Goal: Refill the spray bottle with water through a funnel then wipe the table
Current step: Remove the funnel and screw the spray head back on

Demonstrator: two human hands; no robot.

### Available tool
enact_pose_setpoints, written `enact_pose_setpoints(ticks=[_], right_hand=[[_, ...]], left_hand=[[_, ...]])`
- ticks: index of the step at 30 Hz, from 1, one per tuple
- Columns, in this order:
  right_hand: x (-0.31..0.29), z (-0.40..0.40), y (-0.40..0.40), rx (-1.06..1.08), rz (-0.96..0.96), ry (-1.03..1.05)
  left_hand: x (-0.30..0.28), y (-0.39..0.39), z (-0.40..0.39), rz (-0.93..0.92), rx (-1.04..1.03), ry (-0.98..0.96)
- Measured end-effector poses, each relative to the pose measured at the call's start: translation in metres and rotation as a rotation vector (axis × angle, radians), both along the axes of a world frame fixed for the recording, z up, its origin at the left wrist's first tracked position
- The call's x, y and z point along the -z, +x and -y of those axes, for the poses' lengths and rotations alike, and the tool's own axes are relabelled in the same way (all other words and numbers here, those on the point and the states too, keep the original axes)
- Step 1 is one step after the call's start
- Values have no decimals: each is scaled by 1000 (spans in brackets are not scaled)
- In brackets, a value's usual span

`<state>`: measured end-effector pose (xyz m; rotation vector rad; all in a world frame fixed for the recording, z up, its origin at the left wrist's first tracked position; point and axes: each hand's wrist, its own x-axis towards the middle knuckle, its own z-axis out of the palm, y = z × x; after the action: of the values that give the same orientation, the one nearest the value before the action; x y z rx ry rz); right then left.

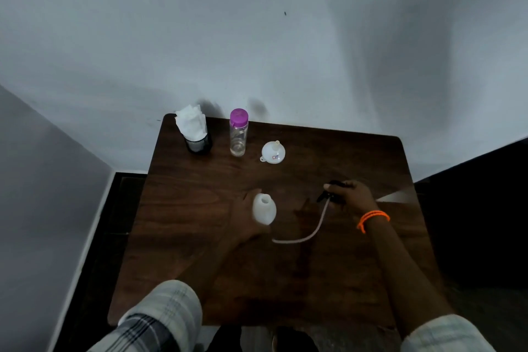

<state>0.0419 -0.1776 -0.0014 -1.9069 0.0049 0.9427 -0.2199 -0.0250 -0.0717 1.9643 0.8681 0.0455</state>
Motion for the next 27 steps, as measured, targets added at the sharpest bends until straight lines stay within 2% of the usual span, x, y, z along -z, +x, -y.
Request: enact_pose_setpoints(ticks=[6,10,22,27], right_hand=[[-89,-22,17,36,-37,148],[-123,-41,16,44,-105,204],[-128,-66,-7,-23,-107,145],[-129,-76,-20,-7,0,119]], left_hand=[[-33,-19,-7,-15,-67,82],[-46,-24,-3,-7,-61,112],[-63,-38,1,53,-79,203],[-66,-36,3,35,-44,268]])
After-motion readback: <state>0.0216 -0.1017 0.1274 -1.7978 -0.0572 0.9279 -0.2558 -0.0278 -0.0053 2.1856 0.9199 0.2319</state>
